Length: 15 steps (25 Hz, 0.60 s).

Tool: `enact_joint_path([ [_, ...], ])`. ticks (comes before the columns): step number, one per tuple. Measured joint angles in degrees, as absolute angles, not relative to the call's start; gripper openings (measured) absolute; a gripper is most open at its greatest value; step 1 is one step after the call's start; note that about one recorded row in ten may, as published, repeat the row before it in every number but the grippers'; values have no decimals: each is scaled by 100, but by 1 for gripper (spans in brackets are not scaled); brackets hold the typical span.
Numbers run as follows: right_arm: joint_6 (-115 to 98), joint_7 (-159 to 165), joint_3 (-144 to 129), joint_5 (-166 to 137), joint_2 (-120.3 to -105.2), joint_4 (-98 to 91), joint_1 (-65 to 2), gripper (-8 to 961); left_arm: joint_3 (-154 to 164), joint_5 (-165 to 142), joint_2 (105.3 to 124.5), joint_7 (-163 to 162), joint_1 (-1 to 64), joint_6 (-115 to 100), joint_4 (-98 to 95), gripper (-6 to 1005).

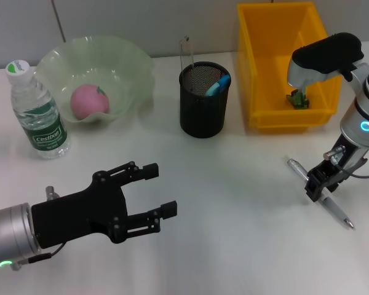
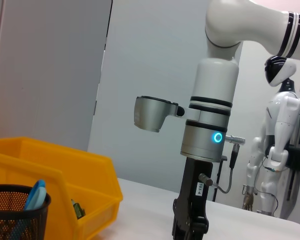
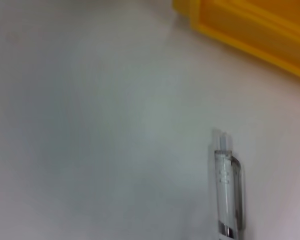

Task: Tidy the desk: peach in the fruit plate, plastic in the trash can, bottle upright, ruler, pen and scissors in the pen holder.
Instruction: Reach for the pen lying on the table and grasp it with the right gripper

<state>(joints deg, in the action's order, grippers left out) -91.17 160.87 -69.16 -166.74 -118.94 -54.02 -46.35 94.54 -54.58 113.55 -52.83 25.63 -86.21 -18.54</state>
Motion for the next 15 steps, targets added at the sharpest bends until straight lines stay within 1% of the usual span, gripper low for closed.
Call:
enact_joint_path([
  [12,-9030,16084,-6917,-16654,-11900,-5374,-4614,385,9442,-5458,11322,-5282,2582,-8643,-1854,799],
  [15,-9011,16084,-6919,-16654,-11900,-5362,-4614,345,9439,-5458,11315,-5282,2584,-8649,-1854,799],
])
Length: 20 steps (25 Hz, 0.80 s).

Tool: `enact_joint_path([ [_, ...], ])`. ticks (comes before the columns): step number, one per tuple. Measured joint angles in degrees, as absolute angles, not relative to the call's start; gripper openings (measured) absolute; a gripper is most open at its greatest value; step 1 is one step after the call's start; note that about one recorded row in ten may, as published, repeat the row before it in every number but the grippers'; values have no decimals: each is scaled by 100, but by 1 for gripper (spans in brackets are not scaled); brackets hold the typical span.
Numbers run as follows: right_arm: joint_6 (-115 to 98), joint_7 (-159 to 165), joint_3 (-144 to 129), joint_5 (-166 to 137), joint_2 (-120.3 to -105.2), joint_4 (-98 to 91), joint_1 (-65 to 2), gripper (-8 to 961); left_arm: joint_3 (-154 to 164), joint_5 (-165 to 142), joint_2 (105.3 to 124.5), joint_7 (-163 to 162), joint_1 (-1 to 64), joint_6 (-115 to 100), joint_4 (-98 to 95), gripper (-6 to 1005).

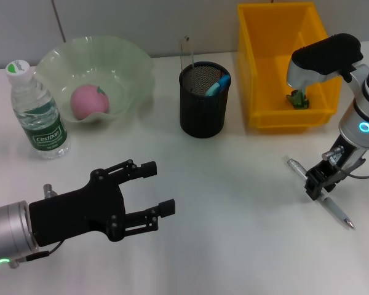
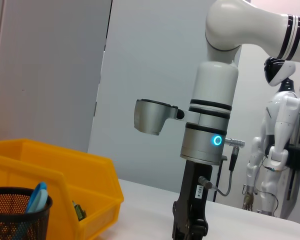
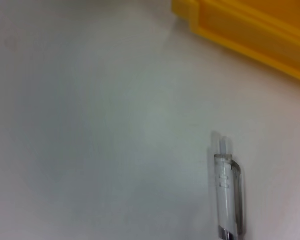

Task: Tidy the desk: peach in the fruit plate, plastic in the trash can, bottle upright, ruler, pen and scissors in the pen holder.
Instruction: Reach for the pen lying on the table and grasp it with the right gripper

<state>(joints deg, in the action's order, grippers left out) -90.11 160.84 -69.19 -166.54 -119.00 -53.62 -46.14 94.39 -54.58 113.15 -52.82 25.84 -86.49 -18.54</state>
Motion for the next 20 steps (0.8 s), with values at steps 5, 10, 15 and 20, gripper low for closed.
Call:
enact_joint_path([
  [5,-9001,16084,-6929,-16654,-11900,-5361,-4614,318,9439,-5458,11309,-5282,2584,-8649,-1854,799],
  [10,-8985,16084,-6942,-16654,-11901,-5349,-4614,319,9439,-5458,11309,-5282,2584,-8649,-1854,798],
  [15,-8941,16084,-6964,-16648,-11910,-5339,-4614,320,9439,-5458,11312,-5282,2584,-8653,-1854,798],
  [20,-8928,16078,-6975,-16603,-11909,-5309,-4615,265,9439,-5458,11308,-5283,2584,-8662,-1854,798],
])
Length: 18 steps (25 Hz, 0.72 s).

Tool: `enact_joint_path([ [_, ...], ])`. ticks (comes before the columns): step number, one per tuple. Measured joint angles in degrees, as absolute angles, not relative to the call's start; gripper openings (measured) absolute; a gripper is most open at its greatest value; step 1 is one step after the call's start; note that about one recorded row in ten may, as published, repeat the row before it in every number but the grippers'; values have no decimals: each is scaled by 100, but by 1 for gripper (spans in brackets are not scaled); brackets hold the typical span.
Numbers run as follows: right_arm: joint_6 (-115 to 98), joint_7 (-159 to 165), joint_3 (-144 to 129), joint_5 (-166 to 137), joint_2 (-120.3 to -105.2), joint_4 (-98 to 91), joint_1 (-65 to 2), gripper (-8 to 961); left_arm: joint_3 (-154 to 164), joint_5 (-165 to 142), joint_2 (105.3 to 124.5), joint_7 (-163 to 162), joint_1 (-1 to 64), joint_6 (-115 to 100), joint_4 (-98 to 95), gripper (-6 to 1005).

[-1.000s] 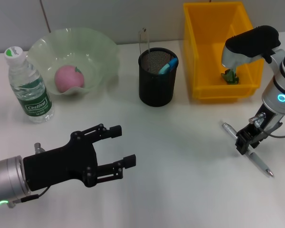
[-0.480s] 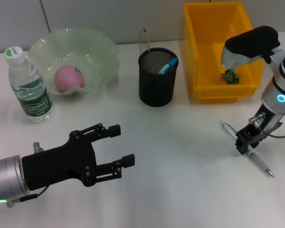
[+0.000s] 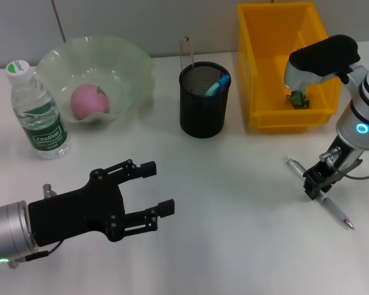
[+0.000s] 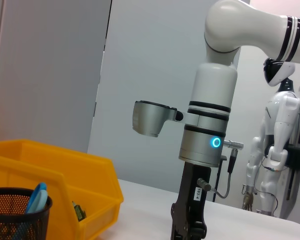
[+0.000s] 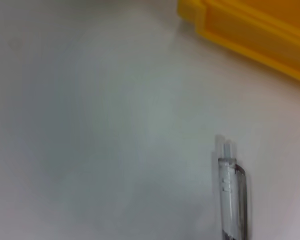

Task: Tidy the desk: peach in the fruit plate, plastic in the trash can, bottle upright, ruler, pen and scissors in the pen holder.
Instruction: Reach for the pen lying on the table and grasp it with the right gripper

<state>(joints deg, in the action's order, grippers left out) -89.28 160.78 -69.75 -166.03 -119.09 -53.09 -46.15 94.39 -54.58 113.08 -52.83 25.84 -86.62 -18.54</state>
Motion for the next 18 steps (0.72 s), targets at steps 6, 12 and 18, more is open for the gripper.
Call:
enact_joint_path([
  [6,-8920,16052,-6970,-16593,-11909,-5278,-4623,238,9439,-5458,11304,-5282,2585,-8666,-1854,799],
  [12,-8914,16040,-6960,-16593,-11909,-5278,-4618,238,9439,-5458,11302,-5307,2600,-8666,-1854,798],
  [18,-8911,16040,-6962,-16593,-11909,-5281,-4614,239,9439,-5458,11302,-5323,2612,-8664,-1854,798],
])
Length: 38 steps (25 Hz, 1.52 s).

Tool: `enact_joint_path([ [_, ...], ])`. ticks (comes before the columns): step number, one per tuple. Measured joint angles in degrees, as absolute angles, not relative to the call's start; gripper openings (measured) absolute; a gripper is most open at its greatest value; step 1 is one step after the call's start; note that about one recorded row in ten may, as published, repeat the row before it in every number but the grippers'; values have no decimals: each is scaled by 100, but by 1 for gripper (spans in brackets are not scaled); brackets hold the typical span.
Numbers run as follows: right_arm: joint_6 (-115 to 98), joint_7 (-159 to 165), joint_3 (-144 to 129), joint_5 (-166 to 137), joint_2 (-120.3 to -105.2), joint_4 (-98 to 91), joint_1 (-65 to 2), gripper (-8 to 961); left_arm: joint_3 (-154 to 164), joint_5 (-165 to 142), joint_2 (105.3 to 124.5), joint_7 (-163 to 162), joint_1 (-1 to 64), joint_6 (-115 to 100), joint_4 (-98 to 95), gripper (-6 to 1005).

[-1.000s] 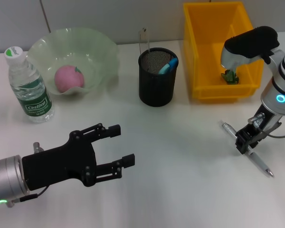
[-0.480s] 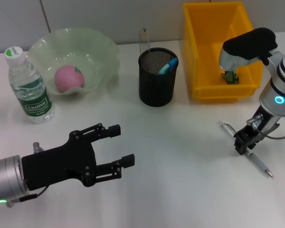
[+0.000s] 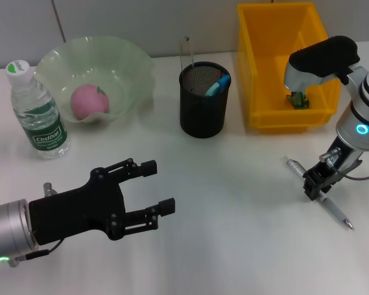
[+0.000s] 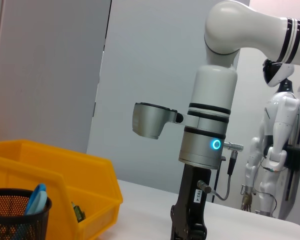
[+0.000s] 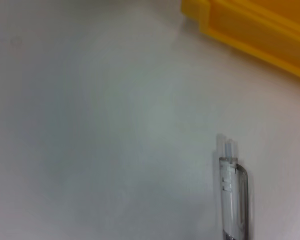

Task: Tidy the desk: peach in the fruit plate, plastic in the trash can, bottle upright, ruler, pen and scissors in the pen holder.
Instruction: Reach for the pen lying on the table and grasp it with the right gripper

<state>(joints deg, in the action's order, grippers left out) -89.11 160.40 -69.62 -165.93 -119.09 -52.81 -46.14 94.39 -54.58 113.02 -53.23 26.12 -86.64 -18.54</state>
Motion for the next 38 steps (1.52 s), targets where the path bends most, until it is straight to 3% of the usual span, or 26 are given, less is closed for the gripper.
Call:
enact_joint_path([
  [38,-8903,16039,-6979,-16639,-11900,-5264,-4620,233,9422,-5458,11282,-5325,2637,-8659,-1854,798],
])
